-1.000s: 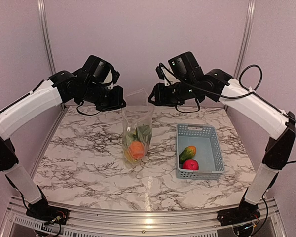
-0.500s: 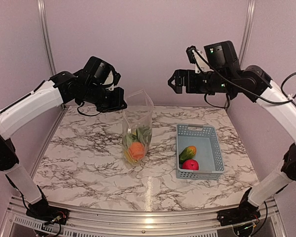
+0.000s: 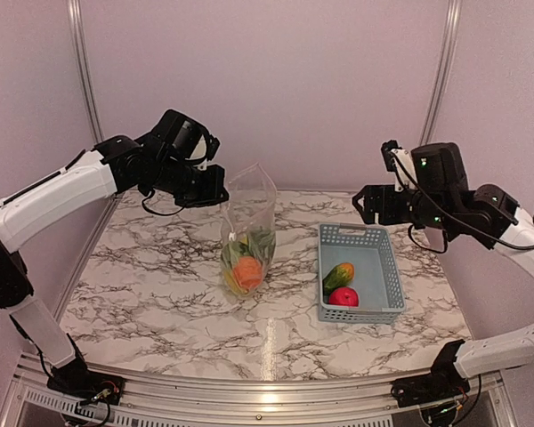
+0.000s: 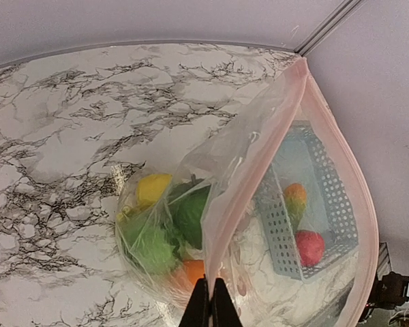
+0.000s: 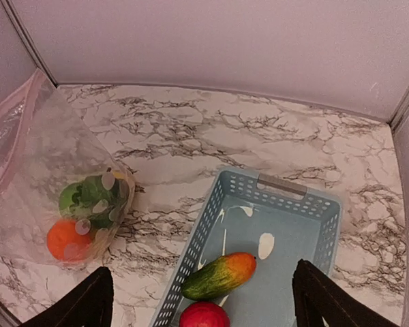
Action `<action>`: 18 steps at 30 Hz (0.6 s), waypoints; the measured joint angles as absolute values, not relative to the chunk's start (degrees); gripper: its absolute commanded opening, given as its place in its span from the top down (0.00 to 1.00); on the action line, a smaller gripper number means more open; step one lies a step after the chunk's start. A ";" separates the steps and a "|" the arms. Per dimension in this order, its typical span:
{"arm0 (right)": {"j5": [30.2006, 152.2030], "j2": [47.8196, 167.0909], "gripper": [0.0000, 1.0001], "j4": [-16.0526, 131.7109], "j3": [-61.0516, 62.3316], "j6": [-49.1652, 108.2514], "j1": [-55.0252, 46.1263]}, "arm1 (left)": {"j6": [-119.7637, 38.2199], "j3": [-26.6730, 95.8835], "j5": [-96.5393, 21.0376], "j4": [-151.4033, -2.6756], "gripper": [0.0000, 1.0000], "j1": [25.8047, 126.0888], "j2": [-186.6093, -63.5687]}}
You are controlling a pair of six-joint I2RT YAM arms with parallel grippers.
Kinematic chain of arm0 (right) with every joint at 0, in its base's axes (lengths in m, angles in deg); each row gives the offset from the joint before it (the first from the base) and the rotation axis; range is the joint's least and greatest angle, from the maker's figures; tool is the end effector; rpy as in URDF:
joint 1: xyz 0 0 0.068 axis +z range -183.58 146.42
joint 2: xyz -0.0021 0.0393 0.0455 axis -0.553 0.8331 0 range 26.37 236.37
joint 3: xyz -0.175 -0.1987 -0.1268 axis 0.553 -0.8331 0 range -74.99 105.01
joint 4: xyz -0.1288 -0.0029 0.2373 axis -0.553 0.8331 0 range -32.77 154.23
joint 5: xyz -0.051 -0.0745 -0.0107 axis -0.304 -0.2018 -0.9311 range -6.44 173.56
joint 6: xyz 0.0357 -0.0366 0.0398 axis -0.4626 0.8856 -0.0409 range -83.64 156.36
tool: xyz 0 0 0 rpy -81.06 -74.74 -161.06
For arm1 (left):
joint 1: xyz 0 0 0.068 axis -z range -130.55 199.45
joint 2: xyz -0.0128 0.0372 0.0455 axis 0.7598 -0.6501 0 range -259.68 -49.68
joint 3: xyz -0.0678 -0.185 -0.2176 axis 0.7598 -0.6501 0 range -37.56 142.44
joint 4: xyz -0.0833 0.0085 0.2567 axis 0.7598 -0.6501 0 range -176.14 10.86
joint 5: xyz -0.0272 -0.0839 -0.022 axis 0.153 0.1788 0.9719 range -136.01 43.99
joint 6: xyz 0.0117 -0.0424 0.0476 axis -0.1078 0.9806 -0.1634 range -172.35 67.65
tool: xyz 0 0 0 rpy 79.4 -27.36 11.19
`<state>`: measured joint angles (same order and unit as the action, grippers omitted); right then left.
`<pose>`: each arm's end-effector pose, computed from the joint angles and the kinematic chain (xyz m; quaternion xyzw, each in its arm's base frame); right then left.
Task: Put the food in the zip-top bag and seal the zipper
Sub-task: Pick up the fake fruit from the bin.
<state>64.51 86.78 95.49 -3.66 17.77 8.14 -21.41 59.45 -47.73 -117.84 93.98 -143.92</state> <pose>0.1791 0.1377 0.4128 -0.0846 0.8425 0.1354 0.5145 0.2812 -0.2744 0.3973 0.0986 0.8851 -0.2677 0.3677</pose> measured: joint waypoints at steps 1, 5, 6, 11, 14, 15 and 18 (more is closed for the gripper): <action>65.63 87.80 0.14 95.84 -4.76 17.66 8.14 | -21.83 59.10 -47.82 -117.49 1.00 93.98 -143.81; 69.95 91.61 0.18 98.77 -9.89 17.00 8.14 | -23.18 57.66 -48.03 -115.63 1.00 93.98 -143.24; 70.94 92.13 0.18 99.58 -10.85 16.70 8.14 | -23.47 57.24 -48.03 -115.13 1.00 93.98 -143.02; 75.00 93.36 0.20 101.68 -12.06 15.63 8.14 | -24.54 55.36 -48.10 -112.75 1.00 93.98 -141.51; 76.71 94.78 0.20 102.49 -12.17 15.41 8.14 | -24.84 54.77 -48.54 -111.83 1.00 93.98 -140.51; 77.15 95.34 0.20 102.73 -12.43 15.39 8.14 | -24.98 54.77 -48.65 -111.57 1.00 93.98 -140.31; 78.85 97.18 0.21 103.58 -13.91 15.28 8.01 | -25.68 54.77 -48.82 -111.37 1.00 93.98 -139.98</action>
